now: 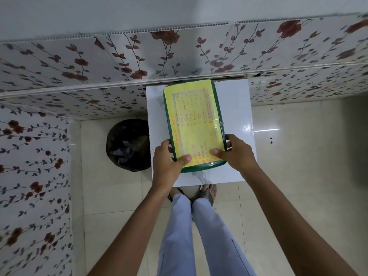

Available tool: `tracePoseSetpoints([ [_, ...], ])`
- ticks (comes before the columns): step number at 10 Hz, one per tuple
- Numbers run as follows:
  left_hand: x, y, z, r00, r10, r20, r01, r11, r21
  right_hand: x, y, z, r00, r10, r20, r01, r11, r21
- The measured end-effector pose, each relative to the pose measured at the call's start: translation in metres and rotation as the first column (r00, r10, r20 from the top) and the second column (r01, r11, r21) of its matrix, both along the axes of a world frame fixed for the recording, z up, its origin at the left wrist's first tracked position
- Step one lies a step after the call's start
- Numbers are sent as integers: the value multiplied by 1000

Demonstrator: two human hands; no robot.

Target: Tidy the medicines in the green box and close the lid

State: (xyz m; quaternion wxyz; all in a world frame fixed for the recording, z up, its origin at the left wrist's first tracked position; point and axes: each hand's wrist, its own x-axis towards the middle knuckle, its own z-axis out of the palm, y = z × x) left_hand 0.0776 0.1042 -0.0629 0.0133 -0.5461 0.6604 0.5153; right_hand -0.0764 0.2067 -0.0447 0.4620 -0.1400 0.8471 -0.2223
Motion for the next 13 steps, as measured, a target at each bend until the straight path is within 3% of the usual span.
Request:
tracePoseSetpoints([
  [1, 10, 6, 0, 999, -48, -16, 49, 998, 42, 3, 8, 0, 990, 137, 30, -136, 990, -19],
  [3, 17, 21, -7, 990, 129, -56, -125, 990, 70, 7, 20, -12, 1000, -14, 4, 14, 998, -61],
  [5, 17, 17, -6, 1000, 6, -18, -5, 999, 53, 24, 38, -7, 998, -63, -4, 63, 997, -46],
  [7, 17, 25, -1, 1000, 19, -15, -19, 999, 37, 22, 41, -2, 999, 24, -22, -25, 998, -64],
  [10, 17, 43, 0, 995, 91, -45, -87, 994, 71, 12, 49, -1, 998, 20, 52, -16, 997, -81],
  [12, 15, 40, 7, 999, 49, -18, -47, 994, 101, 7, 52, 3, 991, 125, 44, -123, 991, -44],
  [13, 14, 36, 14, 998, 69, -4, -68, 991, 115, 3, 49, 13, 998, 49, -47, -51, 998, -44],
])
